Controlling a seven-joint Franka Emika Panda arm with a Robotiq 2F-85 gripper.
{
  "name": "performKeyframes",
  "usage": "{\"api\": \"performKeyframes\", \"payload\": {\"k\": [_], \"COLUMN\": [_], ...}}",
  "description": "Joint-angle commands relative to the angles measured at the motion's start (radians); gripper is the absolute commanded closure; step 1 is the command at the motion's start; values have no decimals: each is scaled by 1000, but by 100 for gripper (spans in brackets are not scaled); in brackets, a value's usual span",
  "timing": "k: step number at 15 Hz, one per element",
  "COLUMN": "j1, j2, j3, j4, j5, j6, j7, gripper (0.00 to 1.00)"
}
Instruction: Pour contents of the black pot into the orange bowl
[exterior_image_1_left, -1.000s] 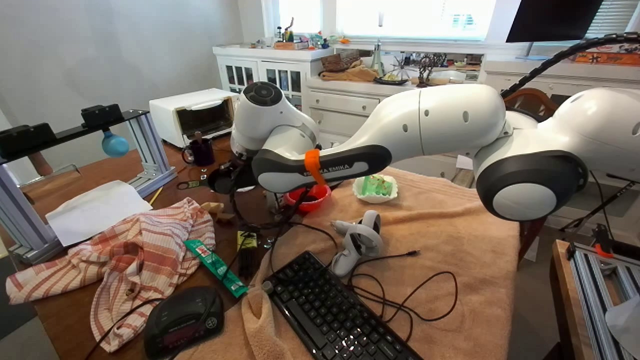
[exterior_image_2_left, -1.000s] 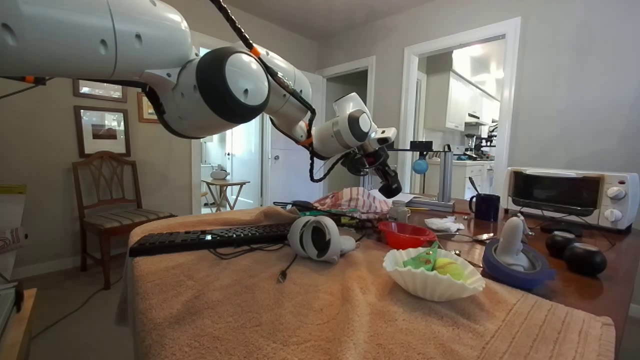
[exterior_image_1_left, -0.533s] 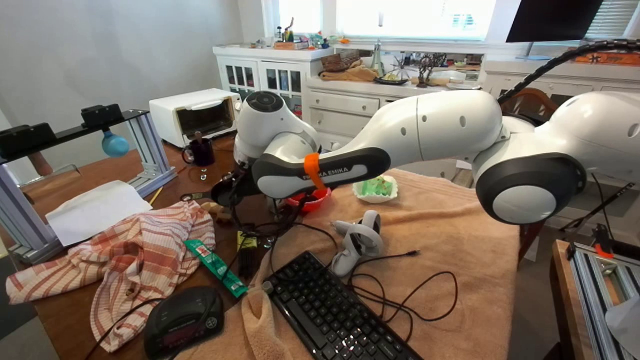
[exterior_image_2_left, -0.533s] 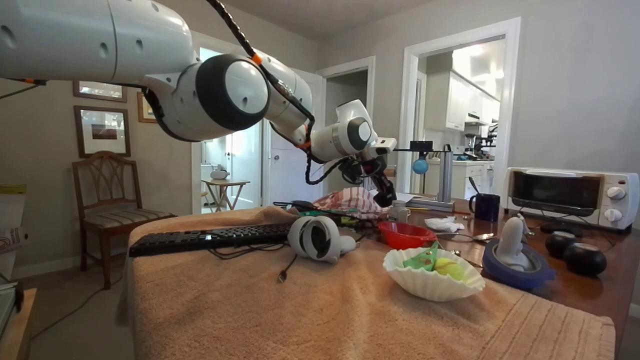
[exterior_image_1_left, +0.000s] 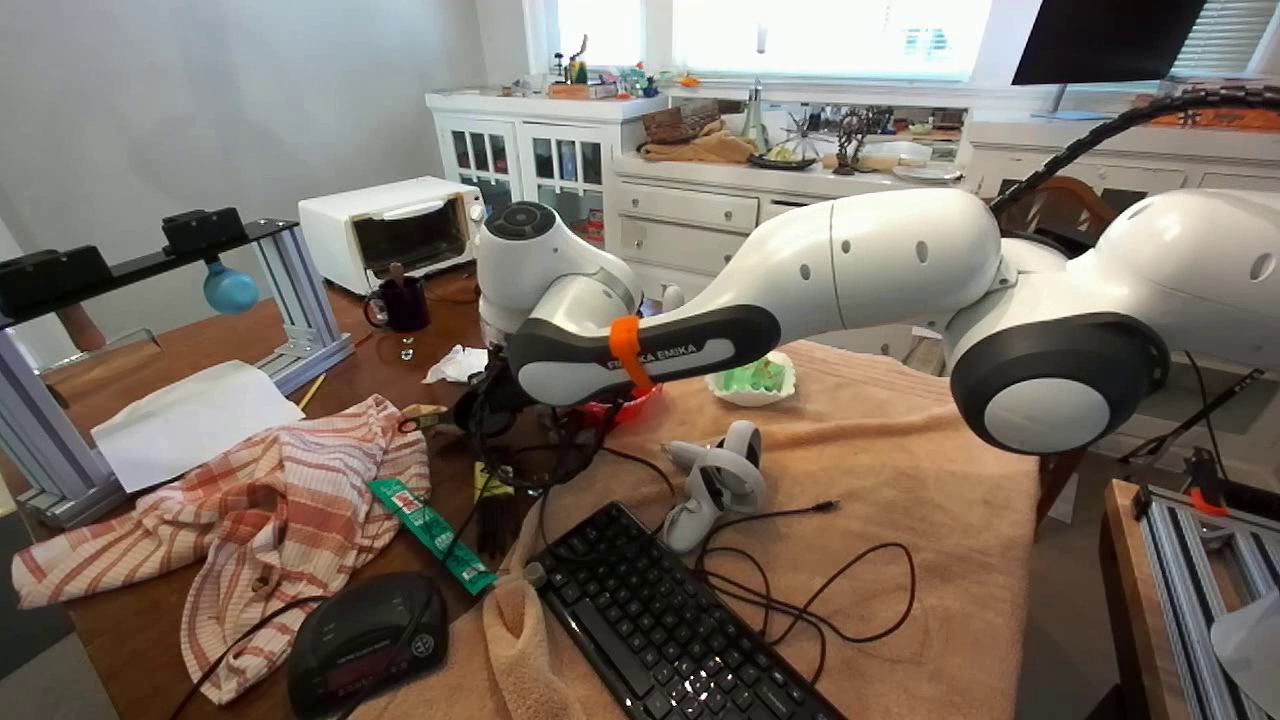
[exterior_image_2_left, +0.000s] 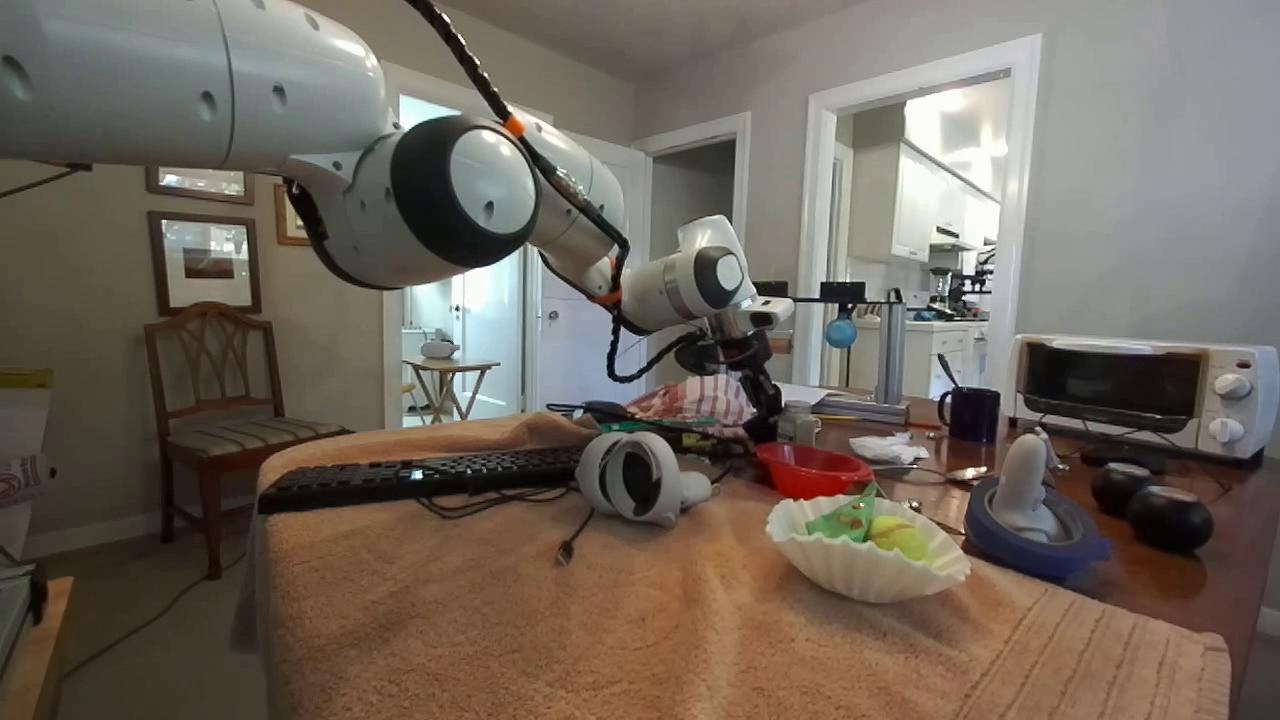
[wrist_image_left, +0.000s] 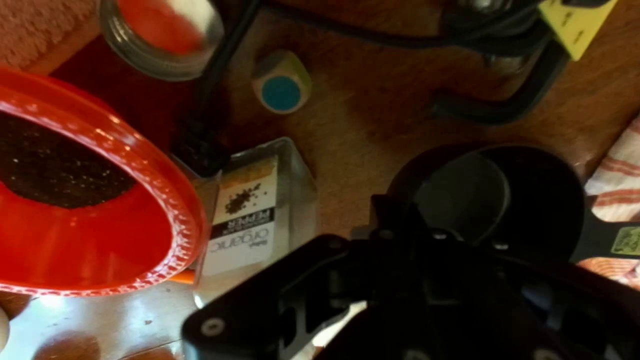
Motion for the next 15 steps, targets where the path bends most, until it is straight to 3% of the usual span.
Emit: {"api": "performKeyframes", "payload": {"k": [1,14,15], "j1": [-2,-20,-20], "j2": [18,62,62], "j3": [5,65,66], "j4": [28,21,20], "j5": [22,105,107], "j6": [-45,93,101], "j7": [9,71,74], "gripper": [99,99,70]}}
